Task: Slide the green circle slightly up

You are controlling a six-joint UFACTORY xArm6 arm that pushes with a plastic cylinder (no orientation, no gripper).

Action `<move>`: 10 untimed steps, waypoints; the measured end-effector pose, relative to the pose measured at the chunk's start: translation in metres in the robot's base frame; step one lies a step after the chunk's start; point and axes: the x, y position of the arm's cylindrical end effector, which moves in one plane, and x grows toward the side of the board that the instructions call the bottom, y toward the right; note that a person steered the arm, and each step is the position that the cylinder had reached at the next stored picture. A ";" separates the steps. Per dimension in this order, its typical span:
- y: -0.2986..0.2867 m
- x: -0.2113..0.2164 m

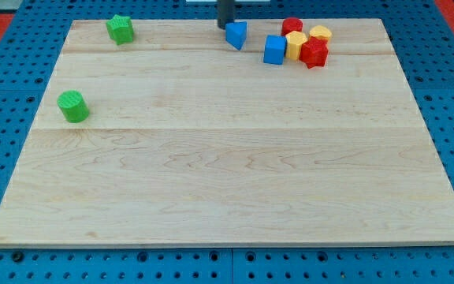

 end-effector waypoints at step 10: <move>-0.246 0.239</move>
